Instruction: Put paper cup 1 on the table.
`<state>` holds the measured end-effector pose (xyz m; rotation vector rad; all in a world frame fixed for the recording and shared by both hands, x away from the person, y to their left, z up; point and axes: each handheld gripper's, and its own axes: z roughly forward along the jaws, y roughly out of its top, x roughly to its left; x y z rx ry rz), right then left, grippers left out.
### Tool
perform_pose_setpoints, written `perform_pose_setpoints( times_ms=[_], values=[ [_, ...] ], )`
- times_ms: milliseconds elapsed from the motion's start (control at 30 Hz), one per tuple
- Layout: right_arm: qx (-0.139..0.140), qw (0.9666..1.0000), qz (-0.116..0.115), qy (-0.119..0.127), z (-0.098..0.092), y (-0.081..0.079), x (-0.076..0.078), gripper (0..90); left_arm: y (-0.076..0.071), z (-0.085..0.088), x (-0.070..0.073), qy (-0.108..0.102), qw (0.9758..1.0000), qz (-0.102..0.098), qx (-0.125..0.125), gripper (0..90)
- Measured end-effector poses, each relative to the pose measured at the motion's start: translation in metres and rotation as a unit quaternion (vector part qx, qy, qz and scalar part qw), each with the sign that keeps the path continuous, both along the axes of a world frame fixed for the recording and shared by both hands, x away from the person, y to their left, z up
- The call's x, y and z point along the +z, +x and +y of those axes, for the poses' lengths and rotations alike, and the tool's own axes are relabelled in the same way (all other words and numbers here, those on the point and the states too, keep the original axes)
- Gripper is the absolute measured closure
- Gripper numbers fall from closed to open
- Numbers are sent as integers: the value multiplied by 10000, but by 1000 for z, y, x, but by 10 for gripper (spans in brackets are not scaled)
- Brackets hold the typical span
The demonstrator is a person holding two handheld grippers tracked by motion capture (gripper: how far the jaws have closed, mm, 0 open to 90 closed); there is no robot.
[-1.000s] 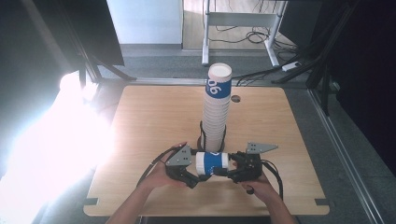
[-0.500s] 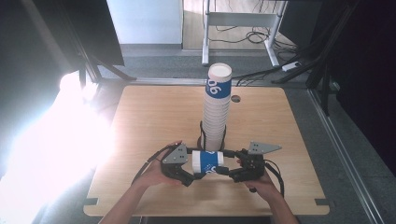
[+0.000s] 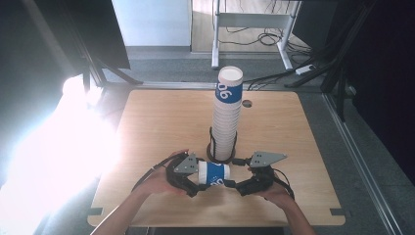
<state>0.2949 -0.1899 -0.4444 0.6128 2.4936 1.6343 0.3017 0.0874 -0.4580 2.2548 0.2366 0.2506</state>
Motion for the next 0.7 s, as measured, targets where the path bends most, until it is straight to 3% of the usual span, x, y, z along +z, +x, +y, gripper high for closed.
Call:
perform_pose_setpoints(
  times_ms=[400,700],
  values=[
    [133,9981,-270,-535,11,-1,6,159,0,-2,6,146,9999,-22,7,144],
    [488,9906,-498,-1175,26,3,12,149,-1,-5,7,301,9995,-45,-66,144]
  ],
)
